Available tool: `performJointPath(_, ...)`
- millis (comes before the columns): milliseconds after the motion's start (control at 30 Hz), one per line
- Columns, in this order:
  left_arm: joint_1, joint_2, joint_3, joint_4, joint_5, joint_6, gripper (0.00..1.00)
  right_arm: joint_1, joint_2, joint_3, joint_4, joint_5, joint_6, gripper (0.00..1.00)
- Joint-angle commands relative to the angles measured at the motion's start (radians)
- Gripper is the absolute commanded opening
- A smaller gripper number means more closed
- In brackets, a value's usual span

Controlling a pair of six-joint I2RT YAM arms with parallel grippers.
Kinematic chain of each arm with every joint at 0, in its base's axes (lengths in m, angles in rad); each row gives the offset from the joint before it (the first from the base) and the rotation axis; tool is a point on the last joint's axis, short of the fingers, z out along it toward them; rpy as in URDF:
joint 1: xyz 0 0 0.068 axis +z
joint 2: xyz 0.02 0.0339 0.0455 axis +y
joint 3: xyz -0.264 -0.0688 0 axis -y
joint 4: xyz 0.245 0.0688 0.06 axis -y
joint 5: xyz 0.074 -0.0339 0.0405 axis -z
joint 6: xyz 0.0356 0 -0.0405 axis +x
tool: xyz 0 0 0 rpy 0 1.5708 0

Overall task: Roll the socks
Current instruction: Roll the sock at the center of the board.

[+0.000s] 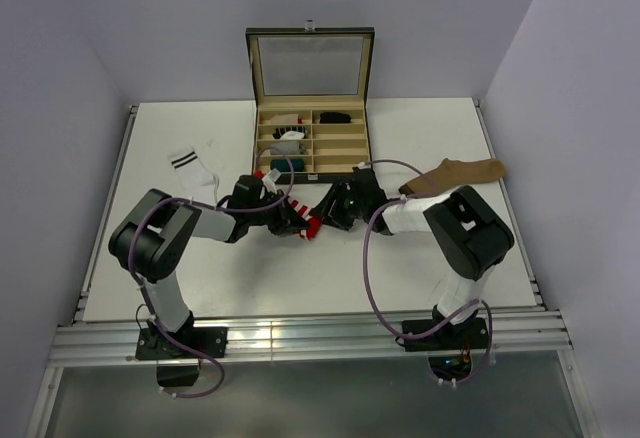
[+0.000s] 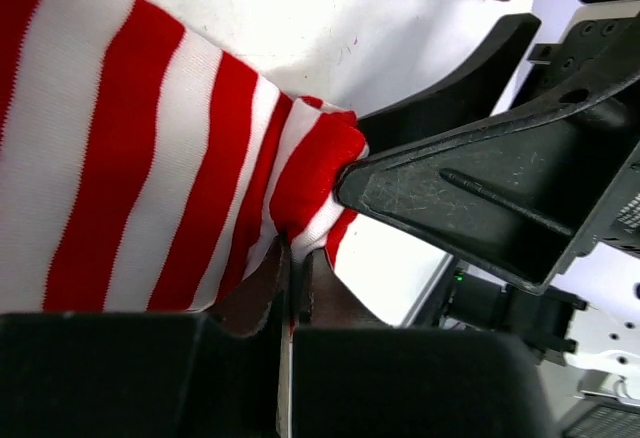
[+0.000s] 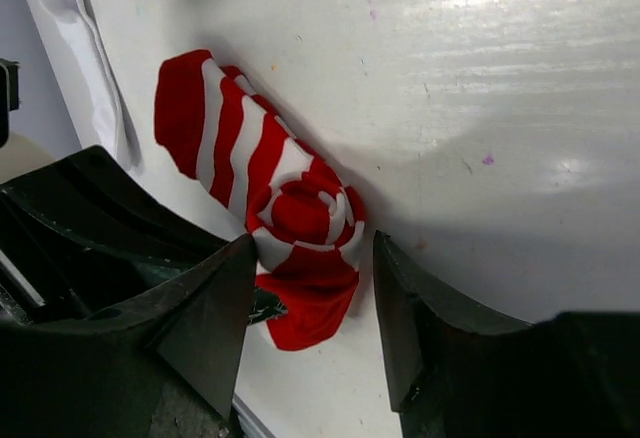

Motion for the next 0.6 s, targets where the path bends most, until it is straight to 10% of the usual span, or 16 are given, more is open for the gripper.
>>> performJointPath(0,0.013,0.043,-0.043,-0.014,0.007,-0.029,0.01,0.012,0.032,0.003,0.043,0.01,0.007,0.57)
performJointPath(167,0.016,0.067,-0.037,0.014,0.028,-0.034,0.02,0.014,0.059,0.009,0.06,-0.009,0.014,0.52)
performJointPath(433,0.016,0.044,-0.026,-0.055,-0.015,0.02,0.2,0.014,0.038,0.033,-0.01,0.011,-0.028,0.03)
performJointPath(567,0.016,-0.041,-0.004,-0.166,-0.081,0.083,0.29,0.014,0.019,0.056,-0.079,0.033,-0.052,0.0)
